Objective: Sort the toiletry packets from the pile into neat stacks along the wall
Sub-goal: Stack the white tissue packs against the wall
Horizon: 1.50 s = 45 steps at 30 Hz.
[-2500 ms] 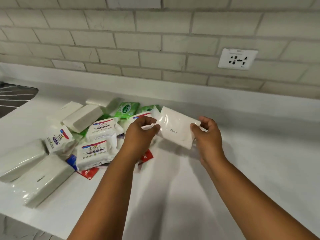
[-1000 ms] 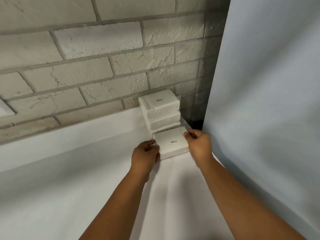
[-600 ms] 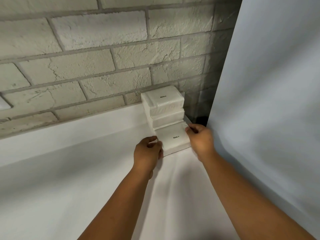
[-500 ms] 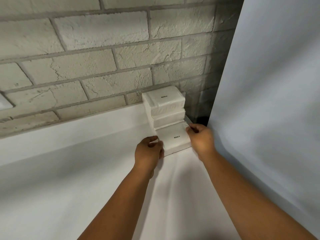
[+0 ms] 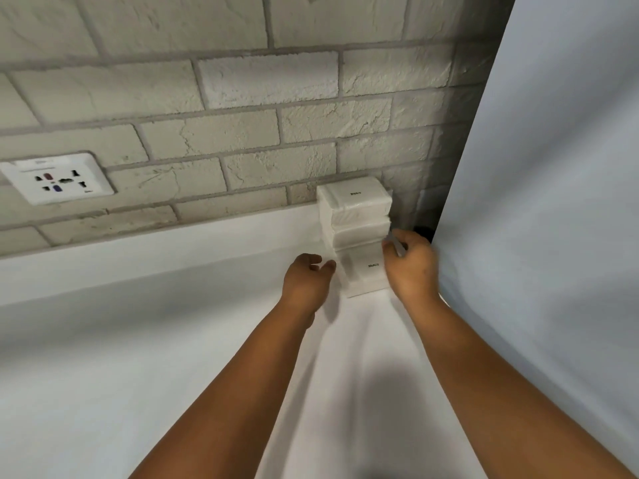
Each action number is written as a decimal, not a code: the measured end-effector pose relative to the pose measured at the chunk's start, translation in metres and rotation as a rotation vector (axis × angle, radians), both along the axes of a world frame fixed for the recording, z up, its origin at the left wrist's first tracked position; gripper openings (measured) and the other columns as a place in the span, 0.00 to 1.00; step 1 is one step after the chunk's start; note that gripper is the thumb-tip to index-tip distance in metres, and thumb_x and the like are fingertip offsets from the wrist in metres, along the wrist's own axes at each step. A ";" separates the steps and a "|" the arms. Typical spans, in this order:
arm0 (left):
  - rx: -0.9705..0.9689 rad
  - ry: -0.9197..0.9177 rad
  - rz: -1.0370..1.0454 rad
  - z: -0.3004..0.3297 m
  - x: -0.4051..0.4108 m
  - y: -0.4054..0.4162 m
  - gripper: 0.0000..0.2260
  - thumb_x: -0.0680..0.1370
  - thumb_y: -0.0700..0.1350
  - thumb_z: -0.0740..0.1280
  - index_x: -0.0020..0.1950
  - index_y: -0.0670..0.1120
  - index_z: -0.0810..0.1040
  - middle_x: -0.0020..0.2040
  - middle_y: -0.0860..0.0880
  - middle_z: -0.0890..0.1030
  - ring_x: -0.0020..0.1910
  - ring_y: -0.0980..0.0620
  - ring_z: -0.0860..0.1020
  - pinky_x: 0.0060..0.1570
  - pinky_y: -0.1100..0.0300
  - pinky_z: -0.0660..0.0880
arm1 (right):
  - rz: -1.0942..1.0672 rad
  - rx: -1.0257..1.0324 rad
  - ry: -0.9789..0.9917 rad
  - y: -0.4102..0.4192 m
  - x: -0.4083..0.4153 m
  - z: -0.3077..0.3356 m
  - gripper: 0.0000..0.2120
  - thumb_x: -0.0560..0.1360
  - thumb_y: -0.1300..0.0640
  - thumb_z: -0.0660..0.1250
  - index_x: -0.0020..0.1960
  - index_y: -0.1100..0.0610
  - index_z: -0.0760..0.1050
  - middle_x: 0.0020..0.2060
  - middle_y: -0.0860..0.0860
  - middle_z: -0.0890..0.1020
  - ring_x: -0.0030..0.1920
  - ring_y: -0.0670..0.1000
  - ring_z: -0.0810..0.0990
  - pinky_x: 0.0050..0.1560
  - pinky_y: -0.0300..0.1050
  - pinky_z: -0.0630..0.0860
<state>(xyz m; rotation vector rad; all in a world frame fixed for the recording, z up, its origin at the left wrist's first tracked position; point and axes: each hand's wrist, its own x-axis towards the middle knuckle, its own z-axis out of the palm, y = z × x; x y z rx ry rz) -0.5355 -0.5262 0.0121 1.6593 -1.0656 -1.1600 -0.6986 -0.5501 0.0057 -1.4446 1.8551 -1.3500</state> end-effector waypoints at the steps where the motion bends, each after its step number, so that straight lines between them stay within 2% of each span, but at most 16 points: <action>1: -0.017 -0.015 0.005 0.007 0.005 0.005 0.18 0.77 0.52 0.67 0.65 0.47 0.72 0.60 0.50 0.74 0.55 0.47 0.77 0.59 0.50 0.76 | 0.011 -0.034 0.016 0.007 0.008 0.006 0.15 0.76 0.51 0.66 0.61 0.55 0.78 0.58 0.53 0.80 0.58 0.55 0.77 0.59 0.46 0.75; 5: -0.101 -0.067 0.060 0.029 0.034 0.032 0.16 0.77 0.53 0.66 0.62 0.48 0.74 0.61 0.48 0.77 0.56 0.45 0.78 0.55 0.53 0.77 | 0.148 -0.068 0.009 0.036 0.048 0.024 0.15 0.76 0.50 0.67 0.61 0.53 0.76 0.57 0.49 0.79 0.58 0.50 0.76 0.60 0.46 0.74; 7: -0.142 -0.079 0.109 0.037 0.054 0.049 0.15 0.77 0.53 0.66 0.60 0.48 0.75 0.60 0.46 0.78 0.57 0.43 0.78 0.51 0.56 0.75 | 0.238 -0.052 -0.015 0.050 0.071 0.031 0.16 0.76 0.50 0.67 0.62 0.53 0.75 0.56 0.48 0.79 0.55 0.48 0.76 0.57 0.43 0.73; 11: -0.222 -0.076 0.226 0.050 0.101 0.086 0.12 0.77 0.52 0.65 0.58 0.49 0.77 0.57 0.54 0.77 0.54 0.46 0.78 0.54 0.54 0.75 | 0.398 0.001 -0.083 0.075 0.122 0.043 0.16 0.75 0.49 0.67 0.62 0.50 0.74 0.55 0.46 0.78 0.51 0.46 0.75 0.51 0.39 0.71; 16: -0.255 -0.116 0.342 0.057 0.172 0.137 0.08 0.78 0.51 0.64 0.54 0.51 0.78 0.49 0.60 0.76 0.48 0.52 0.77 0.47 0.60 0.74 | 0.575 0.032 -0.121 0.108 0.194 0.048 0.15 0.76 0.49 0.67 0.62 0.48 0.74 0.54 0.45 0.76 0.51 0.46 0.76 0.48 0.38 0.70; 22: -0.237 -0.116 0.525 0.053 0.270 0.200 0.07 0.78 0.51 0.65 0.52 0.51 0.78 0.49 0.58 0.77 0.49 0.52 0.76 0.55 0.55 0.75 | 0.746 0.075 -0.112 0.150 0.289 0.044 0.14 0.76 0.50 0.67 0.61 0.49 0.74 0.53 0.45 0.76 0.51 0.46 0.76 0.48 0.36 0.69; 25: -0.236 -0.133 0.629 0.053 0.331 0.236 0.05 0.77 0.50 0.66 0.50 0.51 0.79 0.48 0.55 0.78 0.45 0.53 0.75 0.51 0.55 0.75 | 0.825 0.107 -0.120 0.174 0.348 0.044 0.14 0.76 0.50 0.67 0.60 0.49 0.74 0.51 0.45 0.76 0.50 0.46 0.76 0.45 0.35 0.71; 27: -0.232 -0.173 0.682 0.052 0.374 0.262 0.04 0.77 0.50 0.66 0.49 0.52 0.78 0.48 0.54 0.79 0.44 0.52 0.75 0.45 0.58 0.73 | 0.875 0.124 -0.133 0.193 0.388 0.043 0.14 0.76 0.51 0.68 0.60 0.50 0.75 0.49 0.44 0.76 0.49 0.46 0.76 0.49 0.38 0.74; 29: -0.220 -0.220 0.722 0.051 0.416 0.287 0.06 0.77 0.50 0.66 0.51 0.51 0.79 0.48 0.55 0.79 0.47 0.51 0.76 0.48 0.58 0.72 | 0.910 0.143 -0.143 0.210 0.427 0.041 0.14 0.75 0.51 0.68 0.60 0.50 0.75 0.47 0.41 0.75 0.48 0.45 0.76 0.54 0.43 0.75; 31: -0.198 -0.240 0.739 0.050 0.453 0.311 0.07 0.77 0.50 0.67 0.53 0.50 0.79 0.49 0.55 0.79 0.49 0.51 0.76 0.53 0.56 0.72 | 0.937 0.158 -0.143 0.226 0.463 0.039 0.13 0.76 0.51 0.68 0.60 0.51 0.75 0.45 0.40 0.75 0.45 0.42 0.75 0.54 0.43 0.75; 35: -0.159 -0.286 0.750 0.049 0.536 0.357 0.09 0.78 0.50 0.66 0.55 0.49 0.78 0.52 0.54 0.79 0.45 0.54 0.77 0.41 0.63 0.74 | 1.003 0.183 -0.116 0.261 0.545 0.036 0.12 0.76 0.54 0.68 0.59 0.52 0.75 0.48 0.44 0.78 0.44 0.41 0.76 0.50 0.40 0.73; 38: -0.108 -0.356 0.749 0.050 0.590 0.380 0.12 0.78 0.51 0.66 0.59 0.48 0.77 0.55 0.53 0.79 0.49 0.53 0.77 0.48 0.59 0.71 | 1.052 0.228 -0.113 0.281 0.591 0.032 0.11 0.75 0.54 0.68 0.58 0.51 0.76 0.51 0.47 0.79 0.49 0.47 0.80 0.54 0.45 0.76; 40: -0.081 -0.372 0.784 0.048 0.629 0.394 0.14 0.78 0.52 0.65 0.61 0.48 0.76 0.59 0.52 0.78 0.52 0.51 0.76 0.51 0.57 0.72 | 1.083 0.233 -0.060 0.289 0.625 0.031 0.13 0.75 0.53 0.69 0.59 0.51 0.76 0.51 0.47 0.79 0.49 0.47 0.79 0.56 0.46 0.76; 45: 0.030 -0.428 0.908 0.035 0.696 0.415 0.22 0.77 0.51 0.67 0.68 0.43 0.70 0.65 0.45 0.74 0.57 0.42 0.77 0.57 0.48 0.76 | 1.125 0.219 0.015 0.291 0.696 0.034 0.14 0.75 0.52 0.69 0.60 0.52 0.76 0.50 0.46 0.77 0.48 0.46 0.77 0.53 0.46 0.75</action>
